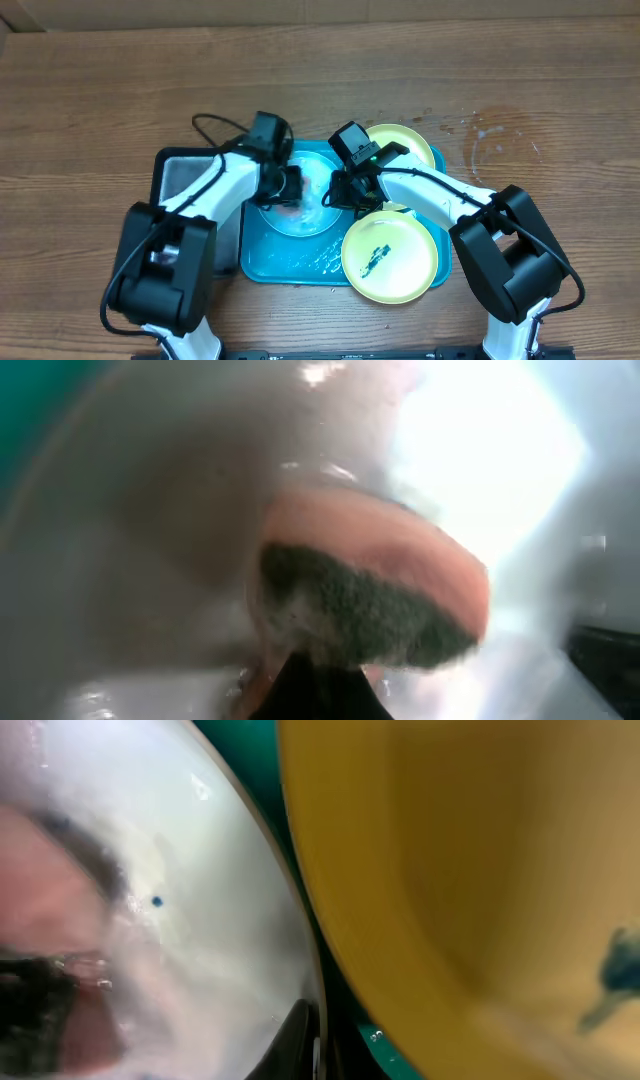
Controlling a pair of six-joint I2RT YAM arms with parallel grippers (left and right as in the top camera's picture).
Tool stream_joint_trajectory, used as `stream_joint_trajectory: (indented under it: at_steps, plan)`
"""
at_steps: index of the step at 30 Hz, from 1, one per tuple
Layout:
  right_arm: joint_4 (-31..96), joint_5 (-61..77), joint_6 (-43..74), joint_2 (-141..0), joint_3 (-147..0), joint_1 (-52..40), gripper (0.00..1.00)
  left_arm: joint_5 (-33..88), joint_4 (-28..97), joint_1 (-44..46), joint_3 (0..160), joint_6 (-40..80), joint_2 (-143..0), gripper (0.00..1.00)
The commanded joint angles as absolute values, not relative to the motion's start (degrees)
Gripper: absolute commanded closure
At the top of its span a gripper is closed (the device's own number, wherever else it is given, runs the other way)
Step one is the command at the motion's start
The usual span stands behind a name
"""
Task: Clean dirty plates on tray and stack at the side
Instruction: 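Bring the sponge with the left gripper onto the white plate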
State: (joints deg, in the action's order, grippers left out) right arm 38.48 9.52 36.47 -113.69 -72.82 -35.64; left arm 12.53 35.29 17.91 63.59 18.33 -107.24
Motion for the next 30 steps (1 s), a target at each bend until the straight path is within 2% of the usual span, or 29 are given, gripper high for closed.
stream_joint_trajectory:
  at_steps: [1,7,12,20,30]
  plan:
    - [37.1,11.0,35.6,-116.2,-72.3,-37.6,0.96,26.4,36.9,21.8,62.5,16.3,-114.1,0.96]
    - [36.9,11.2,35.6,-116.2,-72.3,-37.6,0.96,36.4,34.6,21.7,65.4,17.4,-114.1,0.96]
    - [36.9,11.2,35.6,-116.2,-72.3,-37.7,0.96,39.3,29.1,21.2,65.6,22.6,-114.1,0.96]
    - [37.3,11.2,35.6,-116.2,-72.3,-37.6,0.96,21.9,27.4,17.5,65.6,29.7,-114.1,0.96]
    - [37.4,11.2,35.8,-116.2,-72.3,-37.6,0.96,3.1,28.4,11.4,65.6,30.8,-114.1,0.96]
